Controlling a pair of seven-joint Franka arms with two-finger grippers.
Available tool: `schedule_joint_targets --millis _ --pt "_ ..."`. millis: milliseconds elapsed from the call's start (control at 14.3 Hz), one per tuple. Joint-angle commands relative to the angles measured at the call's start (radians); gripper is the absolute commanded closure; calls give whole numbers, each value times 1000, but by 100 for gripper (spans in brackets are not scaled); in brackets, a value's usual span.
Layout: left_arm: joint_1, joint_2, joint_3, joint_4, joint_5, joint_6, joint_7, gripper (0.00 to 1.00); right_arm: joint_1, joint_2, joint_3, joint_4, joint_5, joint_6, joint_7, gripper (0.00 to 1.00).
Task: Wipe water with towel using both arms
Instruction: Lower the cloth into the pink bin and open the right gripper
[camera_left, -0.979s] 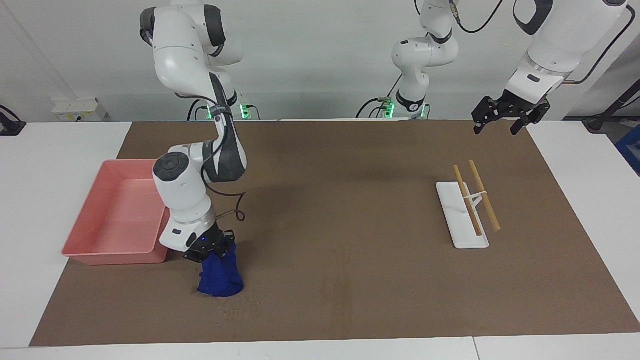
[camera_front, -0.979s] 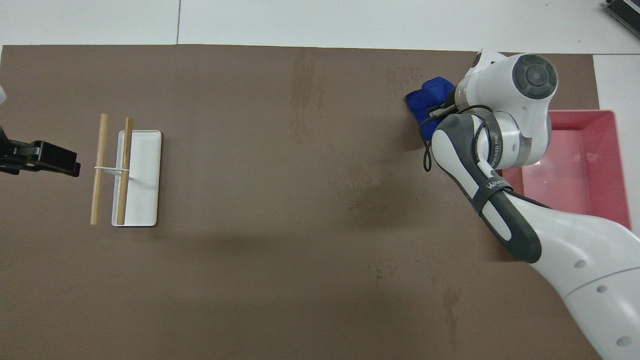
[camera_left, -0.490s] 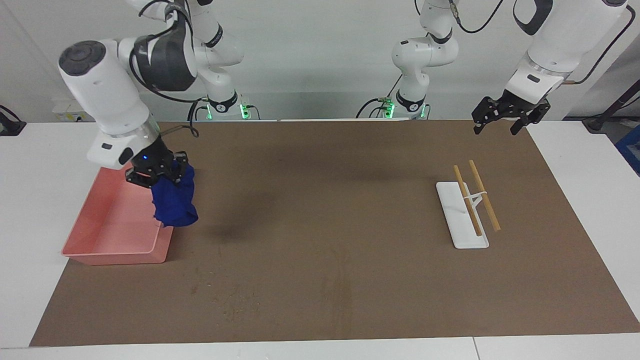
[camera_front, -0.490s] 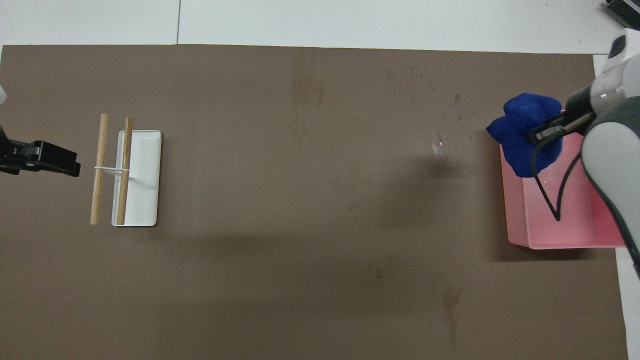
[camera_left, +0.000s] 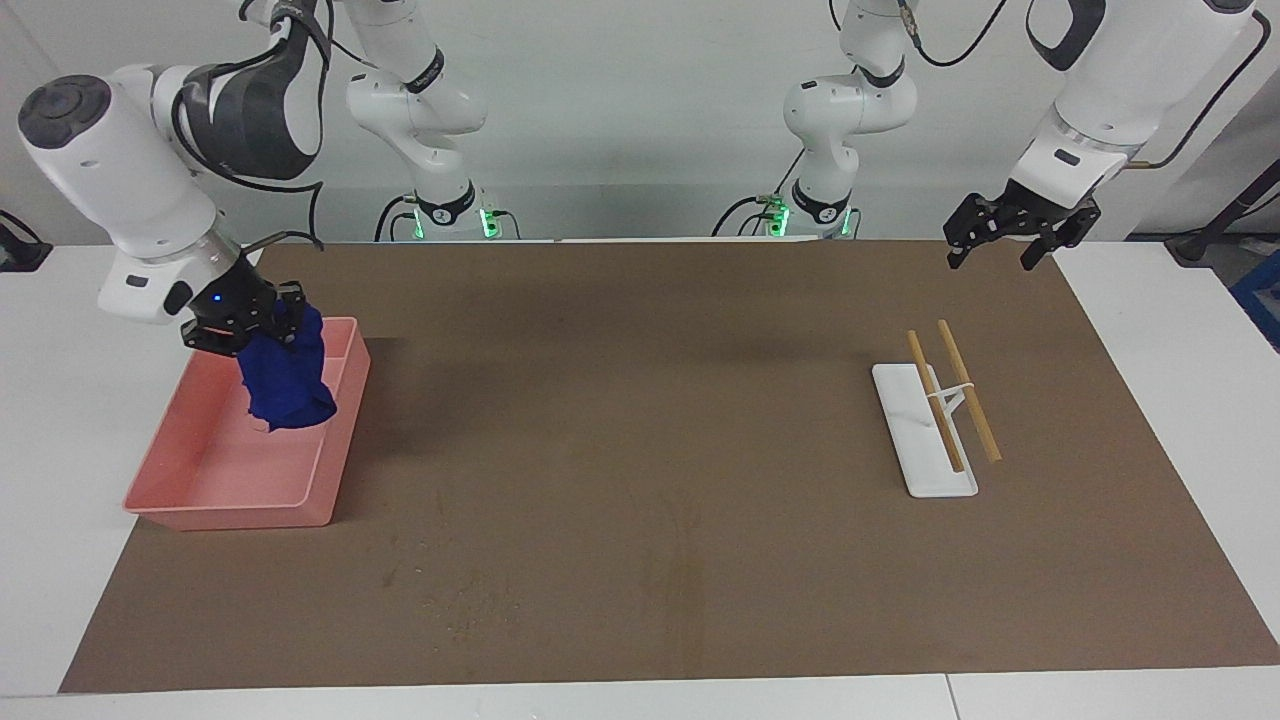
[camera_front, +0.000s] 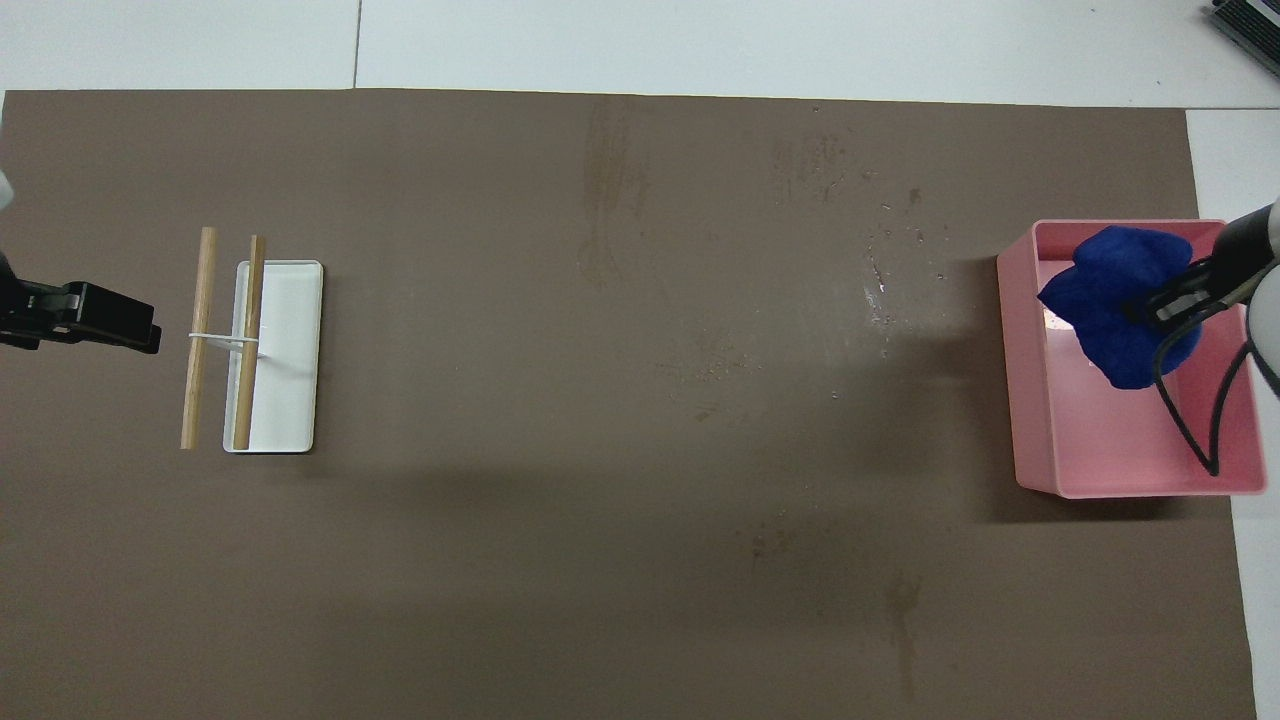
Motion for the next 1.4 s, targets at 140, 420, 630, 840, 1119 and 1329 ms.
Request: schedule_joint_targets --millis 140,420,630,840,1119,1329 --pt "-1 -29 6 -29 -13 -2 8 0 -49 -78 12 -129 -53 100 -168 100" --pt "-1 -29 6 -29 -13 -2 8 0 -57 -84 12 -137 -55 98 -238 87" --pt "-1 -29 6 -29 -13 -2 8 0 -57 -101 13 -167 -41 73 -219 81" --pt "-1 -29 6 -29 -13 -2 8 0 -58 -118 12 -204 -40 80 -182 20" --pt "-1 -29 6 -29 -13 -2 8 0 -57 -118 13 -203 -40 77 -180 0" --pt "-1 -29 6 -29 -13 -2 8 0 -54 -118 16 -166 -38 33 -173 0"
